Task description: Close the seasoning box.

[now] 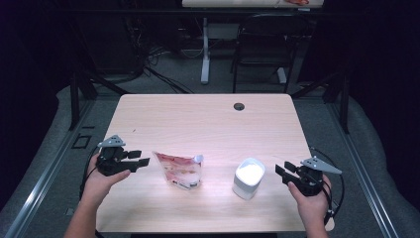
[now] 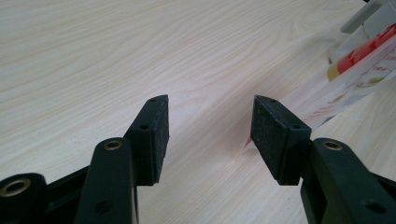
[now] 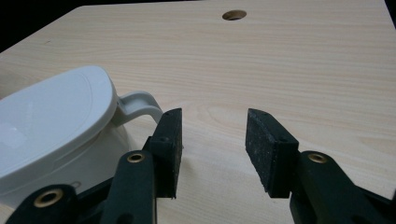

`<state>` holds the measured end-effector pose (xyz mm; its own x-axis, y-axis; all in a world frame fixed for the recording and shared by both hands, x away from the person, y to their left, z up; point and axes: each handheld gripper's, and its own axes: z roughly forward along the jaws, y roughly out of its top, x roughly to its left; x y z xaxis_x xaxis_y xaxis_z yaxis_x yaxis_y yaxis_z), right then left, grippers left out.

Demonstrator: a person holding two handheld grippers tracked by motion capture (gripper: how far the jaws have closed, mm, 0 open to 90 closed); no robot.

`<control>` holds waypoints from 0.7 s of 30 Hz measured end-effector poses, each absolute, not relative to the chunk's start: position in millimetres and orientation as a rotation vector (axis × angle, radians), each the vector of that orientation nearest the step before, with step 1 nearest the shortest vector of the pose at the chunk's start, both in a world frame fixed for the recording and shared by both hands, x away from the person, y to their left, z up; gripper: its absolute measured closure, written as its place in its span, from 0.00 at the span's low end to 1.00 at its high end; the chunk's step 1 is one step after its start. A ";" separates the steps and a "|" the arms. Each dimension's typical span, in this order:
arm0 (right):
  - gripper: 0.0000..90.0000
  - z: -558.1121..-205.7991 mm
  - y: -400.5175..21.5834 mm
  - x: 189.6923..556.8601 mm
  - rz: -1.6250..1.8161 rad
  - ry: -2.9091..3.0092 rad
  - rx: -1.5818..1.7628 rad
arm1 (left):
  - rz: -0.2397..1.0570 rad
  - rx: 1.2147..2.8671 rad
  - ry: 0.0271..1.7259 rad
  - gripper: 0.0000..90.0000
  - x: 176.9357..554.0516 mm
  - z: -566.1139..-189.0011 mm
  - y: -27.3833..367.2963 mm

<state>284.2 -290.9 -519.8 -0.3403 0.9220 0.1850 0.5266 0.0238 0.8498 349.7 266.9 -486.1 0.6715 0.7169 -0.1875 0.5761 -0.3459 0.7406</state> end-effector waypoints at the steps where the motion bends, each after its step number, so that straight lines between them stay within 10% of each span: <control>1: 0.63 -520.9 -291.2 284.0 1.240 1.888 1.475 | 0.217 2.050 0.997 0.53 350.0 -486.8 266.8; 21: 0.60 -546.0 -295.5 287.6 1.149 1.891 1.527 | 0.220 2.043 1.036 0.52 354.0 -500.0 262.9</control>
